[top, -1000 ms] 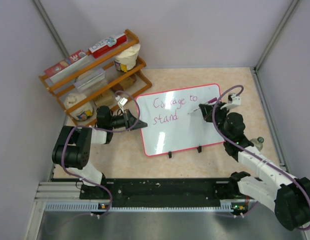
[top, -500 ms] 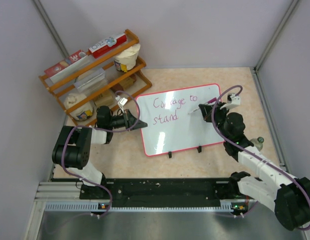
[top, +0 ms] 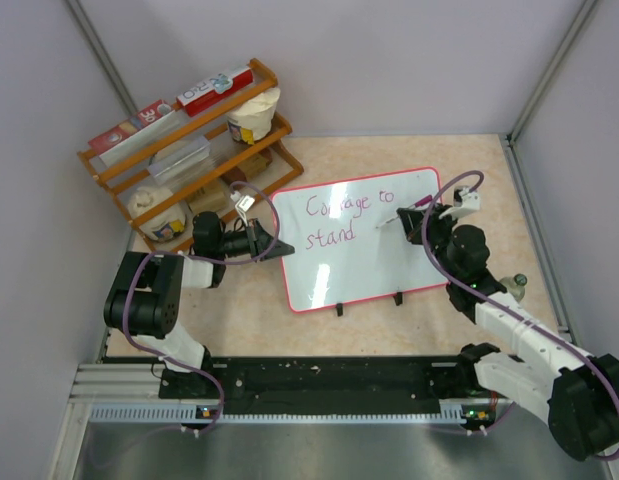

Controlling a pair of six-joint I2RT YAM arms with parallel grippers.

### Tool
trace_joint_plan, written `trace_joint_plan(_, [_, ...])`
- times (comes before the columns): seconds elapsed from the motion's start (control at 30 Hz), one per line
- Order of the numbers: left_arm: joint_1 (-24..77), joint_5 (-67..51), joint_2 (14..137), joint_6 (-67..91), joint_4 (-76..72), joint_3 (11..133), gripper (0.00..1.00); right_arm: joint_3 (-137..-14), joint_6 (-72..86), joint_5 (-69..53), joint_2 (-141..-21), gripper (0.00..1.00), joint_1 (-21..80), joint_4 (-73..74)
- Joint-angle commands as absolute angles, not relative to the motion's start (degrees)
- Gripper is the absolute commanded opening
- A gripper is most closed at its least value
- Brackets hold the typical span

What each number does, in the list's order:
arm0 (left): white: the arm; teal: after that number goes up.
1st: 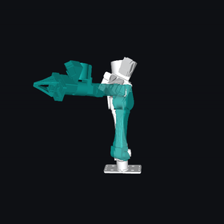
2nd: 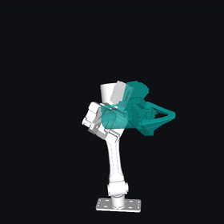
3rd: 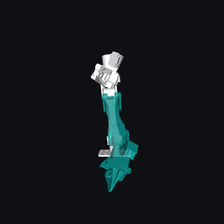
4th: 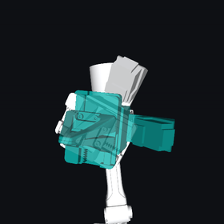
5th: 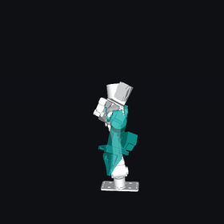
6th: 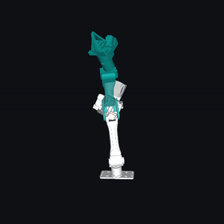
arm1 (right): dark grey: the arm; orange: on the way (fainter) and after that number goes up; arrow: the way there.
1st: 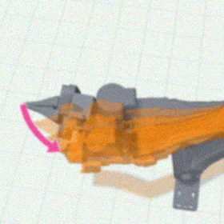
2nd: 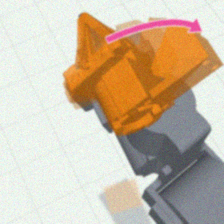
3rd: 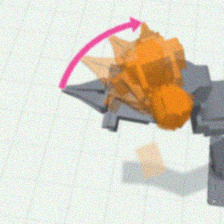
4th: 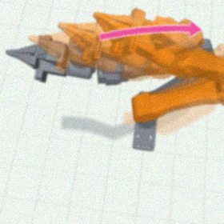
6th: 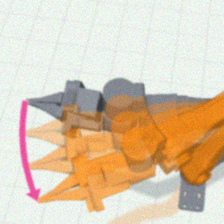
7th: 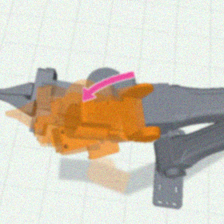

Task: Write a sentence on the whiteboard
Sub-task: Write with the whiteboard marker on the whiteboard.

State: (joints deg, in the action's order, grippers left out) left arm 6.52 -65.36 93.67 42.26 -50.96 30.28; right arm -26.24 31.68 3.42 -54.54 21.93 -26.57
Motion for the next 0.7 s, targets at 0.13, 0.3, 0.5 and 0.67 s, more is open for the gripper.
trace_joint_plan(0.13, [6.6, -61.8, 93.7, 38.5, -51.9, 30.9, 0.0, -29.3, 31.3, 4.0, -57.3, 0.0, 21.3, -29.9])
trace_joint_plan(0.3, [6.6, -61.8, 93.6, 38.4, -51.9, 30.9, 0.0, -29.6, 32.1, 3.3, -59.6, 0.0, 21.3, -30.6])
trace_joint_plan(0.5, [6.6, -61.9, 93.6, 38.3, -51.9, 30.8, 0.0, -29.0, 31.8, 4.3, -59.6, 0.0, 21.3, -30.6])
trace_joint_plan(0.67, [6.5, -62.0, 93.8, 38.5, -52.1, 30.9, 0.0, -28.8, 32.3, 3.9, -58.7, 0.0, 21.3, -31.6])
